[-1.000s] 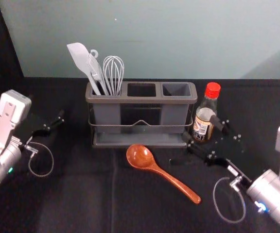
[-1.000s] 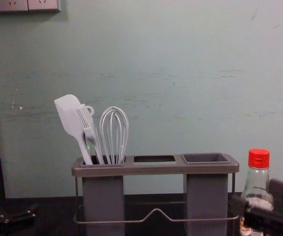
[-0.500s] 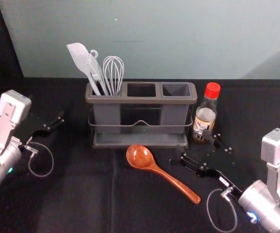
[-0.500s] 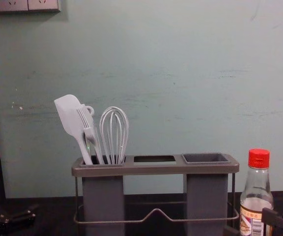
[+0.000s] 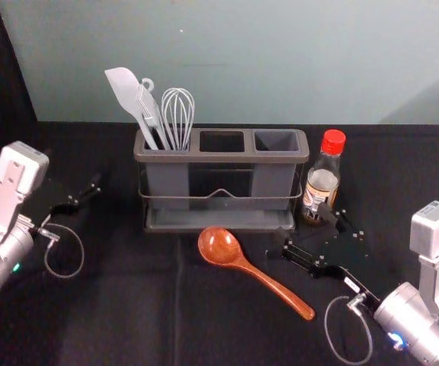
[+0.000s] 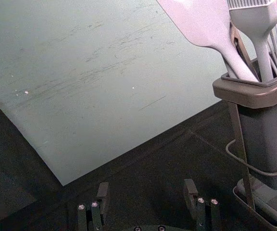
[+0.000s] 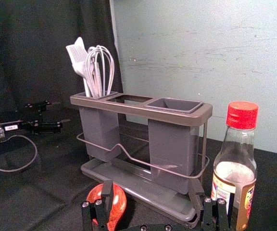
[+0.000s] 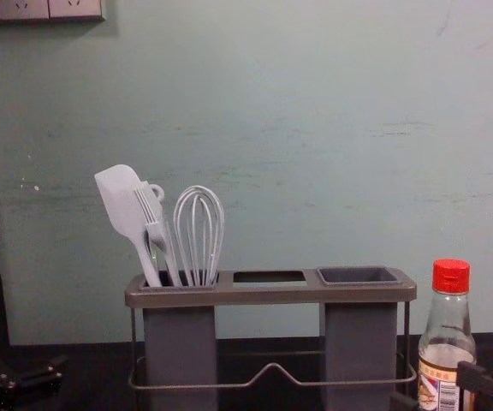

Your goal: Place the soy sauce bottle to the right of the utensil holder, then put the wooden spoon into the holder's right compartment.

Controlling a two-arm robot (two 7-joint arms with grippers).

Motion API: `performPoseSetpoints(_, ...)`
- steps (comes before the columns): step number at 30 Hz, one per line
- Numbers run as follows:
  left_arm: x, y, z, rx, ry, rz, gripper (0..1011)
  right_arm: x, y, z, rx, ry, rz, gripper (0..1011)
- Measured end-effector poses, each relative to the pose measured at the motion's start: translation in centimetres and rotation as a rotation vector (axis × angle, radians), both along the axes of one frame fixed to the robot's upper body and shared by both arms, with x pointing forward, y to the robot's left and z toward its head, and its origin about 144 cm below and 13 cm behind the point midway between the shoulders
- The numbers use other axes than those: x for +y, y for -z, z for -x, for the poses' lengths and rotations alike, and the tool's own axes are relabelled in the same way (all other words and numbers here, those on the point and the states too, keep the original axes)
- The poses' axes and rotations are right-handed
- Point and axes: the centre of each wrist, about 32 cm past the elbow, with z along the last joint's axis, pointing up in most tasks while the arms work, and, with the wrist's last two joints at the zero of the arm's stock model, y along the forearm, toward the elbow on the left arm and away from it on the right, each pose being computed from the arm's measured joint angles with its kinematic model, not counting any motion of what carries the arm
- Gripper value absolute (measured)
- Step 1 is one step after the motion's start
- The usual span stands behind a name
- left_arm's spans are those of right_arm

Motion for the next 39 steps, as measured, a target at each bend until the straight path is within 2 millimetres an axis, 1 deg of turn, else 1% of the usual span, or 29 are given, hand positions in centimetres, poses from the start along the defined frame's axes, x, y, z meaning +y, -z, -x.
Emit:
performPoseSetpoints(34, 0.0, 0.0, 0.0, 0.000, 0.000, 0.000, 1001, 0.0, 0.0, 0.0, -0.001, 0.000, 0.000, 1000)
performPoseSetpoints(36, 0.0, 0.0, 0.0, 0.000, 0.000, 0.000, 1000, 0.0, -0.1, 0.0, 0.007, -0.003, 0.009, 1002)
performPoseSetpoints(39, 0.0, 0.0, 0.0, 0.000, 0.000, 0.000, 1000, 0.2, -1.0, 0.1, 0.038, -0.012, 0.054, 1002)
